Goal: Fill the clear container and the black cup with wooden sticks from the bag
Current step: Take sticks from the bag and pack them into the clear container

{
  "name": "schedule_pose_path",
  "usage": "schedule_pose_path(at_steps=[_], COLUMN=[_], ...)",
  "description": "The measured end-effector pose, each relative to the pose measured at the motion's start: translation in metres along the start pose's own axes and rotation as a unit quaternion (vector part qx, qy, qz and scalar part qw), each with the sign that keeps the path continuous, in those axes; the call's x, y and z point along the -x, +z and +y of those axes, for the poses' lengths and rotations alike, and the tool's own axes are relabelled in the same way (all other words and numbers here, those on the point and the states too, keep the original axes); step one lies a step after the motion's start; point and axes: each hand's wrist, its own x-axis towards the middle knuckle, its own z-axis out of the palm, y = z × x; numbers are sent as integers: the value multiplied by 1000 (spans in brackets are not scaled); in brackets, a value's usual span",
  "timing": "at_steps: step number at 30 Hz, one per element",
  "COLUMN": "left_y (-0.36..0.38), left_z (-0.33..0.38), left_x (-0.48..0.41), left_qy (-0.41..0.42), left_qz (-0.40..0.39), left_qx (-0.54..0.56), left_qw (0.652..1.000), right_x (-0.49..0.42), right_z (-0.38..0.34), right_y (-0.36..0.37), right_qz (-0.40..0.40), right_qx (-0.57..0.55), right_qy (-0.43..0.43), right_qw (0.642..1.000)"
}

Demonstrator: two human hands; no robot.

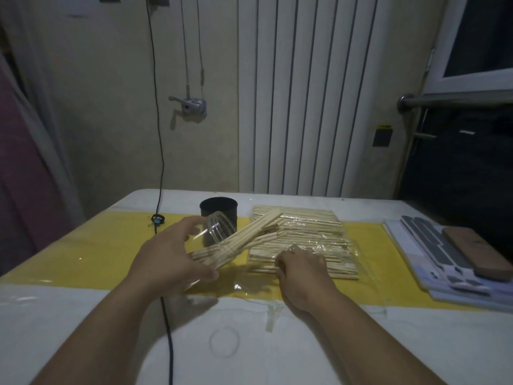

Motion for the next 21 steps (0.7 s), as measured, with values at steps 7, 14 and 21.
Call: schedule_pose_path(at_steps=[7, 14, 21], left_y=[0, 0, 0], left_z=[0, 3, 3], left_x=[1, 3, 2], left_qy=[-6, -5, -5], left_qz=[-2, -4, -2], left_qx=[1, -4, 1], left_qw=[1000, 1000, 1000], right_x=[1, 2, 4], right_z=[2, -4, -5], right_y=[-2, -9, -10], right_qz=[-12, -64, -74], right_qx=[-42, -27, -57], right_qy=[-12, 14, -14], right_qw=[999, 997, 996])
